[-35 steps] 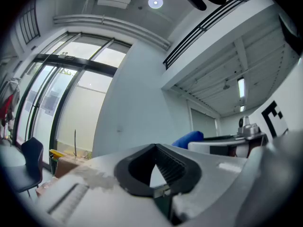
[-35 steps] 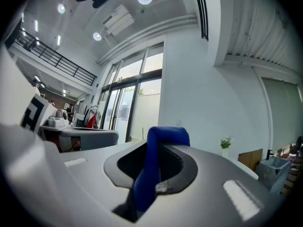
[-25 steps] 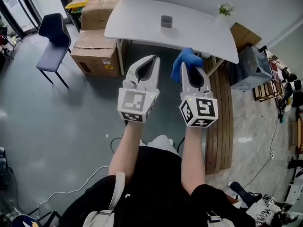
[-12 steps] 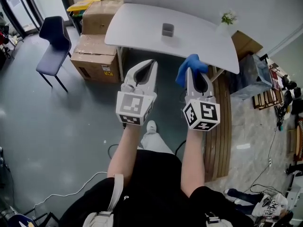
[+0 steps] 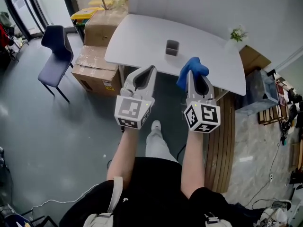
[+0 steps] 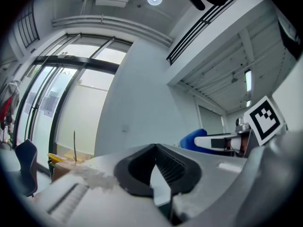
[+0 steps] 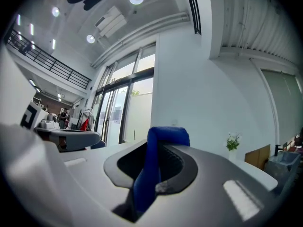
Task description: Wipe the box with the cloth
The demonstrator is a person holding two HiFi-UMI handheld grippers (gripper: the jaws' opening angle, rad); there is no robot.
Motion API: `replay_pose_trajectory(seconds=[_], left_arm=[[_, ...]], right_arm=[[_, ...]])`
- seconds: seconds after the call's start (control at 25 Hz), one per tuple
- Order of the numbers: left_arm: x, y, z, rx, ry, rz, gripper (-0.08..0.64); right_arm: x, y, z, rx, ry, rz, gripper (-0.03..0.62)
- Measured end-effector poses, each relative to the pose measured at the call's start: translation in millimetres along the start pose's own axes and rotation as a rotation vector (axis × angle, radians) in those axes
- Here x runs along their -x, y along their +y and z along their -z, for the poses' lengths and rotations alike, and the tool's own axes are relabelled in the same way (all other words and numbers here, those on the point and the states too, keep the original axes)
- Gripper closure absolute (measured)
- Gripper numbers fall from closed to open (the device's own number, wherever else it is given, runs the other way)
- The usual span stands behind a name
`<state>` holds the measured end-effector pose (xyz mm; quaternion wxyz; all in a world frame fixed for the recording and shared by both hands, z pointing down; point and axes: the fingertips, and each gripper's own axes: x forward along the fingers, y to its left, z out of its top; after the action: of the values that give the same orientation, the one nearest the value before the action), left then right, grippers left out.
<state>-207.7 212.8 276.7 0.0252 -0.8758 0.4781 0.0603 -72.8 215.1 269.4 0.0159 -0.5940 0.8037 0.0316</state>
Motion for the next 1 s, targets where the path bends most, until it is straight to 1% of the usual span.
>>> replay_pose_trajectory(seconds=[0.2, 0.36, 0.44, 0.52, 0.6, 0.64, 0.76, 0.84, 1.0], left_arm=[[-76, 13, 28, 0.010, -0.002, 0.022, 0.560], [-136, 34, 55, 0.009, 0.019, 0.017, 0.560], [-172, 44, 66, -0.009, 0.040, 0.025, 0.560], [-206, 53, 73, -0.051, 0.062, 0.033, 0.560], [-238, 62, 78, -0.074, 0.078, 0.032, 0.560], [-252, 66, 80, -0.070, 0.083, 0.029, 0.560], [-289, 74, 85, -0.039, 0.090, 0.013, 0.560], [-308, 81, 83, -0.022, 0.076, -0.001, 0.560], [-335, 88, 76, -0.052, 0.060, -0.012, 0.560]], right_arm=[[-63, -58, 21, -0.017, 0.013, 0.015, 0.537], [-119, -96, 45, -0.022, 0.055, 0.008, 0.537], [-150, -121, 53, -0.026, 0.079, 0.005, 0.537], [-182, -145, 57, -0.024, 0.090, -0.001, 0.537], [-211, -165, 58, -0.023, 0.080, -0.008, 0.537], [-224, -174, 58, -0.019, 0.068, -0.013, 0.537], [-256, -196, 60, -0.013, 0.038, -0.038, 0.537], [-277, -207, 60, -0.028, 0.026, -0.054, 0.537], [-304, -222, 54, -0.036, 0.003, -0.079, 0.537]])
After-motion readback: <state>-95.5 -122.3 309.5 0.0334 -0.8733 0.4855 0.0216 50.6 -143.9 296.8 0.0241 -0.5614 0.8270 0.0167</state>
